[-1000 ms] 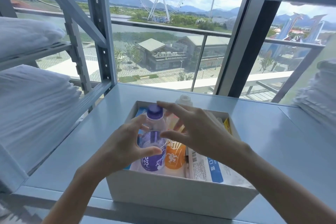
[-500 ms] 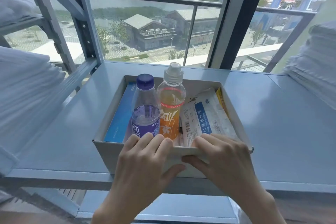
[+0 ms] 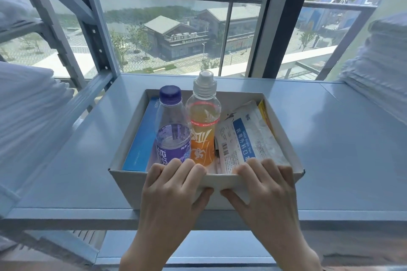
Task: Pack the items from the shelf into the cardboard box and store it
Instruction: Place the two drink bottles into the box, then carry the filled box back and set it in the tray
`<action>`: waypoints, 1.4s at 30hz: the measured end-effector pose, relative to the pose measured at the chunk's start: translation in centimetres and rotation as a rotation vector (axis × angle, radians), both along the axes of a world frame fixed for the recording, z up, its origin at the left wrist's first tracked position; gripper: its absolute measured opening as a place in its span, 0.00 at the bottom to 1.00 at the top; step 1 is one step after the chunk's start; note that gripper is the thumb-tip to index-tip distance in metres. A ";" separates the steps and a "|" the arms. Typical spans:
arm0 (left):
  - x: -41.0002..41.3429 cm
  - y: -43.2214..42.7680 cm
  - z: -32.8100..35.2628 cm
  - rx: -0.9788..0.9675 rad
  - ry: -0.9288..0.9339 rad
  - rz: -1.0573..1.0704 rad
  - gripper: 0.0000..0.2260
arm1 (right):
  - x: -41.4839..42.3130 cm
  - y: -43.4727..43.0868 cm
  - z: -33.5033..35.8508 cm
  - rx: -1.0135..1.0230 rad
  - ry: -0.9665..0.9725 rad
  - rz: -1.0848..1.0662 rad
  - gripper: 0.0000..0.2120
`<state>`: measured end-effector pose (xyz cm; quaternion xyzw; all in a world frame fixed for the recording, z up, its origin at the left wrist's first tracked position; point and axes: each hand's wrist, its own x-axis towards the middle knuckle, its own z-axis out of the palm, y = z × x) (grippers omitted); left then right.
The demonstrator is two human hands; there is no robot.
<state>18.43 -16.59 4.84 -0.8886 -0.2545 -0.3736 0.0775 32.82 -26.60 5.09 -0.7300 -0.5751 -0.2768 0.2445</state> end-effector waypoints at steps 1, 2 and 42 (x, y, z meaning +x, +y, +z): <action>-0.1 0.0 0.0 -0.016 0.009 -0.012 0.09 | 0.1 -0.1 0.0 -0.017 0.018 0.017 0.12; -0.2 0.0 0.1 -0.043 0.013 -0.025 0.09 | 0.1 -0.3 0.2 -0.027 0.052 0.043 0.11; -0.5 13.6 4.9 -0.549 0.488 0.550 0.01 | 9.0 4.9 6.5 -0.678 0.413 -0.508 0.04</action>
